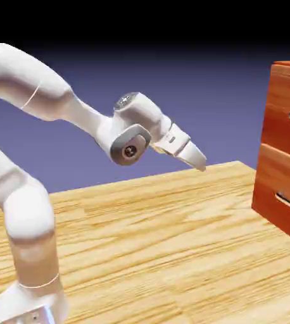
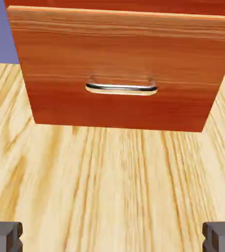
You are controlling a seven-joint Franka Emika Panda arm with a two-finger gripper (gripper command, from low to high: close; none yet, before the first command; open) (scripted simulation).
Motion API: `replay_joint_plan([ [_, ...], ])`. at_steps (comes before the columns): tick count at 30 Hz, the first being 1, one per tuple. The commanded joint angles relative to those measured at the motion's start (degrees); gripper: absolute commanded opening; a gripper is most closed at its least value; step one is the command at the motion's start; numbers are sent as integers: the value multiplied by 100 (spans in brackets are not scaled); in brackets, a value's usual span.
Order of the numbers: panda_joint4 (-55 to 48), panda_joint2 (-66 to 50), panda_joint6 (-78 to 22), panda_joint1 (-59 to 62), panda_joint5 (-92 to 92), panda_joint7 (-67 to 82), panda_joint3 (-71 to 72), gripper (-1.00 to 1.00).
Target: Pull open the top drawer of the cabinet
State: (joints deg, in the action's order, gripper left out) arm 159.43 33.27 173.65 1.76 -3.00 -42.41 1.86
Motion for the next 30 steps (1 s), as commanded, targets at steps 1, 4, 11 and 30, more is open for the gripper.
replay_joint_plan([
  [1,-130,51,-29,204,-249,4,154,100],
  [4,-521,203,-118,813,-997,15,617,100],
  [11,-1432,557,-323,2237,-2741,41,1696,100],
  [30,-3904,1520,-881,6099,-7476,111,4625,100],
])
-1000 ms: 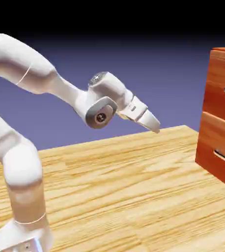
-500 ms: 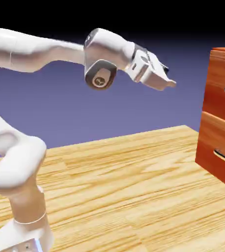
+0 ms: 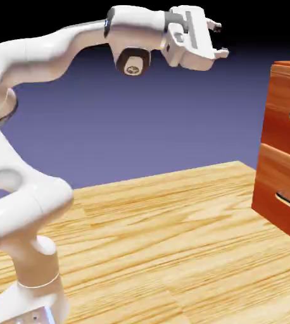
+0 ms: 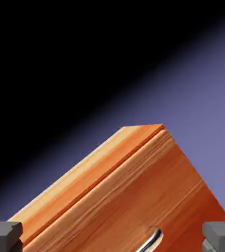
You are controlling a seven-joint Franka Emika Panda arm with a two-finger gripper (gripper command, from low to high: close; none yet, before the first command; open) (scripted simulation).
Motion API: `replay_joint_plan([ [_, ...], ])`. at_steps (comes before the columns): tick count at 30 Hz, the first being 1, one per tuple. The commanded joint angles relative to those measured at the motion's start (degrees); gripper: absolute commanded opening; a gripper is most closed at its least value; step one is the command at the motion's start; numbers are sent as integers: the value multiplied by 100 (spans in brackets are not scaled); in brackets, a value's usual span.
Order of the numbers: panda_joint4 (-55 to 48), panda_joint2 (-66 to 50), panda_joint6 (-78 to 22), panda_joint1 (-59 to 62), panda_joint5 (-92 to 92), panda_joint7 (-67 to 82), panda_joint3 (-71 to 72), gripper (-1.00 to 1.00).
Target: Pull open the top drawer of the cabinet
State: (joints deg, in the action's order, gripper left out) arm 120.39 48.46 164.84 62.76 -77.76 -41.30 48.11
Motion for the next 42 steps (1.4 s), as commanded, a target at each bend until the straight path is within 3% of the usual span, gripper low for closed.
replay_joint_plan([
  [1,-130,51,-29,204,-250,4,154,100],
  [32,-4164,1621,-940,6506,-7974,119,4933,100],
  [42,-5862,2057,-365,7606,-7628,-613,5276,100],
])
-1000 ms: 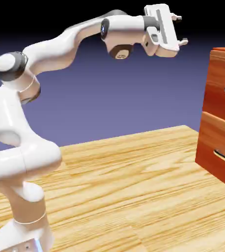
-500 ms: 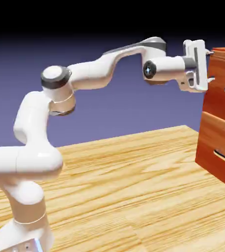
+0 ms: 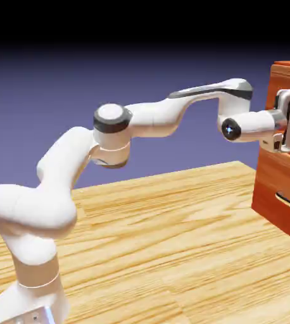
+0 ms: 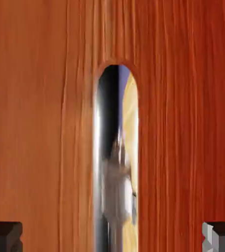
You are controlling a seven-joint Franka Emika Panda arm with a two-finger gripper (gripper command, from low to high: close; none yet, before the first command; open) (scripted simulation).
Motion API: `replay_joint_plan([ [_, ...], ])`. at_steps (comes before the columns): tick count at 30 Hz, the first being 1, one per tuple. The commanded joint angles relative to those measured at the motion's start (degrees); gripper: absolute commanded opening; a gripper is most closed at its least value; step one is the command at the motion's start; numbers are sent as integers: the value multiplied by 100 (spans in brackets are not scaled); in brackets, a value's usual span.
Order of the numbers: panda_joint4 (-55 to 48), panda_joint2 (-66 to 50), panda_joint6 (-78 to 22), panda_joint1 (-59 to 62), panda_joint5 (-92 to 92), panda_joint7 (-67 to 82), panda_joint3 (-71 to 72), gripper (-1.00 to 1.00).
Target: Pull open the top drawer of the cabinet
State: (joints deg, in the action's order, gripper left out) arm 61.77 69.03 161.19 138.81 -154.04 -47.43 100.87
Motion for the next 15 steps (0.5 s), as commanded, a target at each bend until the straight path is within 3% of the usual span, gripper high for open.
replay_joint_plan([
  [1,-208,53,73,130,52,-92,37,100],
  [3,-420,107,148,263,106,-185,76,100],
  [4,-420,107,148,263,106,-185,76,-100],
  [15,1656,-328,-610,-1045,-418,614,-377,-100],
])
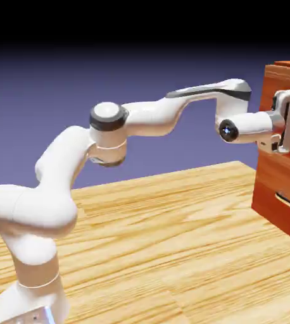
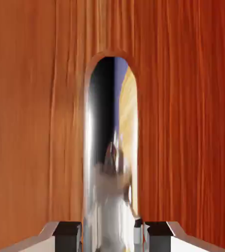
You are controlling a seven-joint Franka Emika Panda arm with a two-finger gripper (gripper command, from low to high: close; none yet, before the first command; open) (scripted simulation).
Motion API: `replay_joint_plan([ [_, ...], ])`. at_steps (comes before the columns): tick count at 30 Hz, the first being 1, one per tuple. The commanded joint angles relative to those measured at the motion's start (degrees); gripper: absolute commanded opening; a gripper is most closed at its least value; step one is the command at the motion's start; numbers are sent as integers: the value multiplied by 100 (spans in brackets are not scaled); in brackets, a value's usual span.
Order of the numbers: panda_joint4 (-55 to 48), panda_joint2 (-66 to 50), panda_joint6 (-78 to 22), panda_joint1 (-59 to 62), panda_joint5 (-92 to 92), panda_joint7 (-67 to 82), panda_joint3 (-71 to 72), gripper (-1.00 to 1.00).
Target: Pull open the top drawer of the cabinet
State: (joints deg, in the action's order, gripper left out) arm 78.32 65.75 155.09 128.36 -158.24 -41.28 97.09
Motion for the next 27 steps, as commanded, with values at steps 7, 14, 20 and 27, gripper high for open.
replay_joint_plan([
  [7,1454,-283,-492,-1003,-162,413,-418,-100],
  [14,2907,-502,-930,-2117,-212,731,-976,-100],
  [20,3014,-1694,-649,-2298,-351,2088,-633,-100],
  [27,2891,-3100,-286,-2124,-689,3831,15,-100],
])
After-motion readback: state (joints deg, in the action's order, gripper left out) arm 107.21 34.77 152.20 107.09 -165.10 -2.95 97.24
